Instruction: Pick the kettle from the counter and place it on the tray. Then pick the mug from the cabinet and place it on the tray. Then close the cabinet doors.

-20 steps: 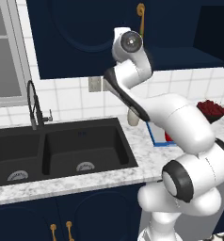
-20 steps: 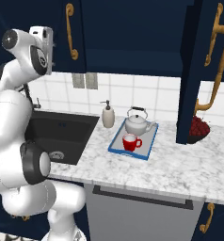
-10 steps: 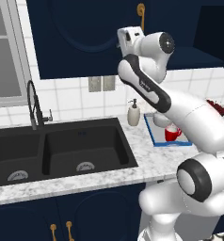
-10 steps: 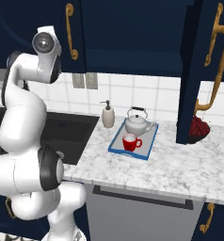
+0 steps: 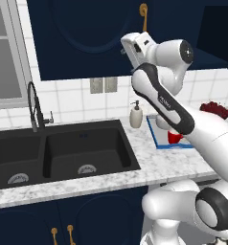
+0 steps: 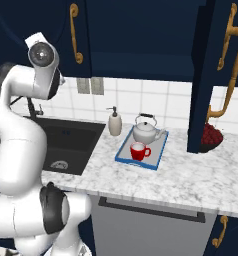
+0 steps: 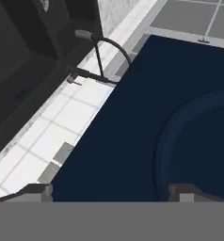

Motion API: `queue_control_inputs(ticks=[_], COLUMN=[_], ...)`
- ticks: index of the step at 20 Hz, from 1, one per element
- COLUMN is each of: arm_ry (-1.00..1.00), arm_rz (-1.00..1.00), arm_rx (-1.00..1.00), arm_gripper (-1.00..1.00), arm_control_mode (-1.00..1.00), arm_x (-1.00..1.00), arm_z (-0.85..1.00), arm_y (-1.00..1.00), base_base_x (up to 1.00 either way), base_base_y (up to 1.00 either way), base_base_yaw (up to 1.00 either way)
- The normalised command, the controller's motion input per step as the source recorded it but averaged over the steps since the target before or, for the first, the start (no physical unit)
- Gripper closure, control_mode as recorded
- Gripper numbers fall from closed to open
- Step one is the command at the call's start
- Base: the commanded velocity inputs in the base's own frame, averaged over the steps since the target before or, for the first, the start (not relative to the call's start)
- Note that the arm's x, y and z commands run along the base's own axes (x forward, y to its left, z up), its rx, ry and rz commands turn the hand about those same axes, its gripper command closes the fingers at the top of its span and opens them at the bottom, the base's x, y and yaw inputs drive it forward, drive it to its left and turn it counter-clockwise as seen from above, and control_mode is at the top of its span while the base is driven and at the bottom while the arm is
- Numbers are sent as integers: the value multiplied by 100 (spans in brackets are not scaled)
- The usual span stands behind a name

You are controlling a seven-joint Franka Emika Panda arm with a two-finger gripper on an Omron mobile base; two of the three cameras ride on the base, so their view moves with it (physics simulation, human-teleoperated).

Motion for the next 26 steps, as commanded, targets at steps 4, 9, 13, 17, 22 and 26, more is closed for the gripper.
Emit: queue_control_inputs(ticks=[4, 9, 13, 17, 22, 26], arm_ry=[-3, -9, -7, -5, -4, -6], arm_rz=[-2, -4, -5, -5, -7, -6], arm_rx=[-10, -9, -8, -12, -13, -12], arm_gripper=[-100, -100, -100, -100, -100, -100], arm_control_mode=[-100, -100, -100, -100, -100, -100], arm_x=[-78, -77, -67, -64, -62, -61], arm_z=[10, 5, 1, 3, 5, 7], arm_y=[-15, -11, -9, -2, -1, 0], base_base_x=[0, 0, 0, 0, 0, 0], base_base_y=[0, 0, 0, 0, 0, 0], base_base_yaw=[0, 0, 0, 0, 0, 0])
